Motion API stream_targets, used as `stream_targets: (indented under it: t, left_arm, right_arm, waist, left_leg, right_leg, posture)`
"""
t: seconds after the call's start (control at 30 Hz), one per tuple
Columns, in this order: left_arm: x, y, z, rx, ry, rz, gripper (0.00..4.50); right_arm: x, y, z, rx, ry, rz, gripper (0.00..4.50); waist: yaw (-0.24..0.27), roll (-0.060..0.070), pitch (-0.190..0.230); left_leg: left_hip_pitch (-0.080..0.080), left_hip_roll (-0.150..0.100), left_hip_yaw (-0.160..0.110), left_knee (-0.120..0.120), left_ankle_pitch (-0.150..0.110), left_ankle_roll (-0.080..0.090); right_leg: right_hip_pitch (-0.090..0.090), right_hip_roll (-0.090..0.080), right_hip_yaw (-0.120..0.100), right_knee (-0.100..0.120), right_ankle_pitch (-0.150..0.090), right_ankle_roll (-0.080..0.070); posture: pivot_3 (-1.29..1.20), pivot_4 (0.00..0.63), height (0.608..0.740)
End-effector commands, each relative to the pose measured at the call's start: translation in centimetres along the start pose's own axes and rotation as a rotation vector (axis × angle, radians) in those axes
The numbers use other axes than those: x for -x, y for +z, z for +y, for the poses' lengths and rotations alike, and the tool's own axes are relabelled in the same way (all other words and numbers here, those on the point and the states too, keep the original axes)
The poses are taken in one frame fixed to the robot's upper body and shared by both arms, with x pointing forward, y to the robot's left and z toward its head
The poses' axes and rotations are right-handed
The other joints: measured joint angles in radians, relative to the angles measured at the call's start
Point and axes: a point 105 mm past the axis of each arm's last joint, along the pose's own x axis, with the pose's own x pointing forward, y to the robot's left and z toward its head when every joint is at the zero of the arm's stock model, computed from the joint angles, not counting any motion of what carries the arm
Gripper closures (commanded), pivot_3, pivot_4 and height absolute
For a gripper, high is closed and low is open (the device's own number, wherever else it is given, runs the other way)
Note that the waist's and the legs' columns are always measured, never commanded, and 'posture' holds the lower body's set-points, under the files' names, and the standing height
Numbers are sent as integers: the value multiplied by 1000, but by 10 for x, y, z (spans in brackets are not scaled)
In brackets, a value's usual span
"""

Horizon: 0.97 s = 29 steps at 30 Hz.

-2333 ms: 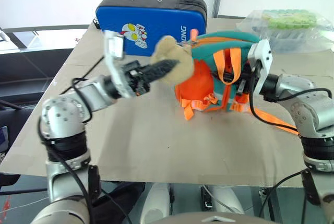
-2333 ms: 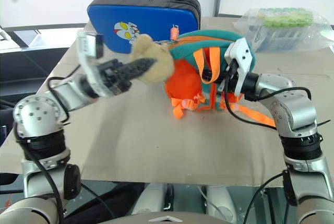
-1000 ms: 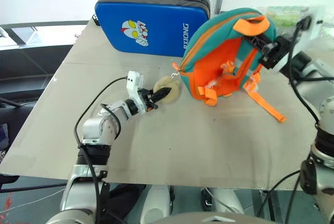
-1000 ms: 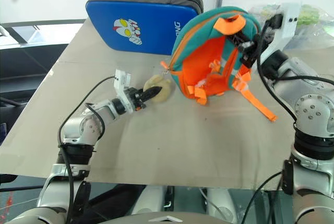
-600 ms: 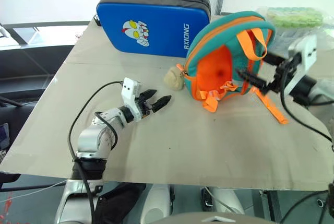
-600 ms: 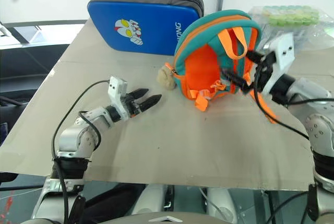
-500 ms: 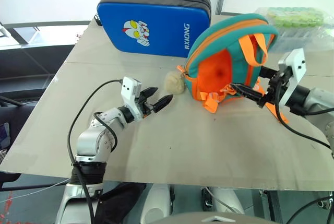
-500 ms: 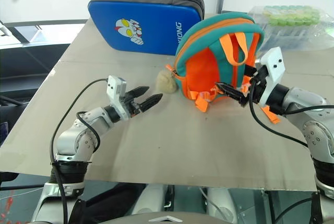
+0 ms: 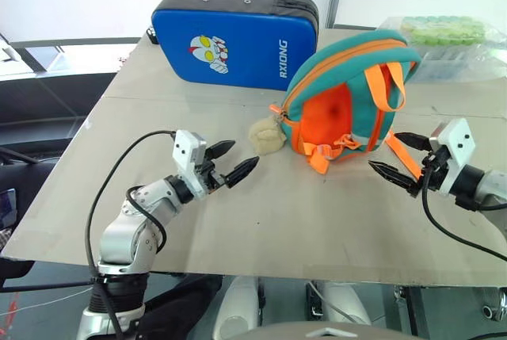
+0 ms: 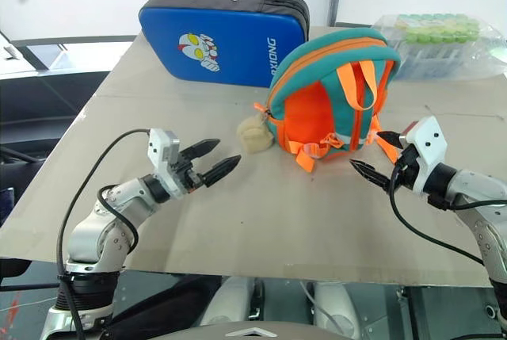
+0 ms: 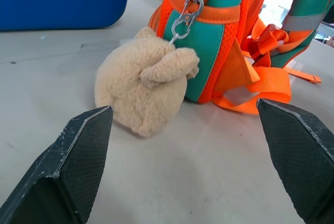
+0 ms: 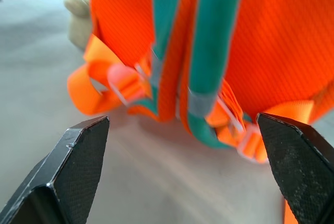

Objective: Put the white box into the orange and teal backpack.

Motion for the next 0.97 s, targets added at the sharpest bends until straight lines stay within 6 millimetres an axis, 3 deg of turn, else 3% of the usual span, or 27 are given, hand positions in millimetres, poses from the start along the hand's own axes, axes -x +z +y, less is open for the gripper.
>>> stream_targets:
  t: [0.03, 0.23, 0.43, 0.67, 0.97]
  left_arm:
    - [9, 16, -7, -54, -27, -49, 0]
    - [36, 5, -8, -63, 8, 9, 0]
    - [73, -5, -5, -55, 101, 65, 0]
    - [97, -20, -18, -24, 155, 110, 0]
    - [95, -16, -19, -10, 192, 75, 0]
  right_arm:
    - [11, 1, -2, 34, -16, -32, 43]
    - [32, -33, 0, -18, -33, 32, 43]
    - [72, -65, -11, -17, -88, 128, 43]
    - [82, -67, -26, -16, -115, 114, 43]
    - [75, -53, -27, -50, -84, 10, 43]
  waist:
    - [0, 0, 0]
    - [1, 0, 0]
    - [2, 0, 0]
    - [-4, 0, -1]
    - [0, 0, -1]
  left_leg:
    - [0, 0, 0, 0, 0, 0]
    - [0, 0, -1, 0, 0, 0]
    - [1, 0, 0, 0, 0, 0]
    - [6, 1, 5, -1, 0, 0]
    - [9, 1, 7, -2, 0, 0]
  right_leg:
    - [0, 0, 0, 0, 0, 0]
    - [0, 0, 1, 0, 0, 0]
    - [1, -1, 2, -1, 0, 0]
    - [3, 0, 3, 0, -2, -3]
    - [4, 0, 9, 0, -2, -2]
  posture:
    - [0, 150, 740]
    - [0, 150, 740]
    - [0, 150, 740]
    - [0, 150, 740]
    - [0, 150, 740]
